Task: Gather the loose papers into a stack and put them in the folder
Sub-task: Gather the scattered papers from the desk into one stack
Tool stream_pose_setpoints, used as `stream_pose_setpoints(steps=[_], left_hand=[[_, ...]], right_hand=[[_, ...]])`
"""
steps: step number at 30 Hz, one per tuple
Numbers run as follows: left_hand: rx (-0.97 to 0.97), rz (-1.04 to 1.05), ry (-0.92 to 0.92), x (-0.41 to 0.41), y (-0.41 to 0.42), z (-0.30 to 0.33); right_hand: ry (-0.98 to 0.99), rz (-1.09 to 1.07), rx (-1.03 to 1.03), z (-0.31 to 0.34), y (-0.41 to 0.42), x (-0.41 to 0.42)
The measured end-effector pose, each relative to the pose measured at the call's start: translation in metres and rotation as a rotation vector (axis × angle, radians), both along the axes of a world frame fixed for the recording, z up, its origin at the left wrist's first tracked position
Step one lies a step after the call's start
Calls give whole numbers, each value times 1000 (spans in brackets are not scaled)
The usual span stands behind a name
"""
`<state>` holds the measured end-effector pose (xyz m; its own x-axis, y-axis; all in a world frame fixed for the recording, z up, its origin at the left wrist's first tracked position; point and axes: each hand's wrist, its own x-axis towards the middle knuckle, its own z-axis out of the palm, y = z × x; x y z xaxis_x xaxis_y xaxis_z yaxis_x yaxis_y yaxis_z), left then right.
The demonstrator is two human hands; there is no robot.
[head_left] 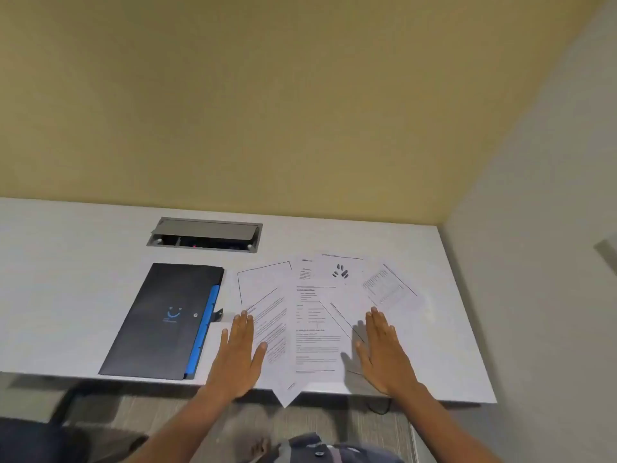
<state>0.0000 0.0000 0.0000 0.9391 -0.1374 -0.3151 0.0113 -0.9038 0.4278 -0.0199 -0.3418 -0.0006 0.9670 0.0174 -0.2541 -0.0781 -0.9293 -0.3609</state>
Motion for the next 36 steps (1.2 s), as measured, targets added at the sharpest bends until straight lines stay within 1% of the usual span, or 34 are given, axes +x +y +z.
stream_pose_setpoints(steps=[3, 7, 10, 11, 12, 13, 16, 18, 19, 21, 25, 30, 36], left_hand=[[66, -11, 39, -4, -2, -5], [68, -10, 100, -11, -1, -16], [126, 93, 9, -13, -1, -16], [139, 164, 20, -13, -3, -16], [108, 262, 85, -13, -5, -18], [39, 370, 187, -12, -7, -21], [-230, 628, 595, -15, -12, -28], [-333, 664, 841, -19, -17, -28], [-369, 667, 910, -21, -20, -28], [-465, 713, 964, -23, -27, -32], [-604, 826, 972, -27, -34, -41], [-651, 899, 799, -20, -34, -43], [-711, 958, 647, 2, -34, -47]], right_hand=[[53, -3, -28, -5, -1, -6], [104, 13, -36, -13, -2, -11], [143, 1, 5, -18, -5, -9], [161, -6, 33, -20, -6, -9], [182, -11, 60, -21, -6, -8], [205, -18, 81, -23, -7, -6], [265, -50, 121, -29, -8, -2], [296, -67, 143, -33, -7, 1], [312, -71, 148, -35, -5, 3], [339, -67, 138, -39, -3, 6], [348, 10, 58, -44, -4, 10], [390, 43, 28, -51, -11, 7], [406, 52, 47, -49, -16, 0]])
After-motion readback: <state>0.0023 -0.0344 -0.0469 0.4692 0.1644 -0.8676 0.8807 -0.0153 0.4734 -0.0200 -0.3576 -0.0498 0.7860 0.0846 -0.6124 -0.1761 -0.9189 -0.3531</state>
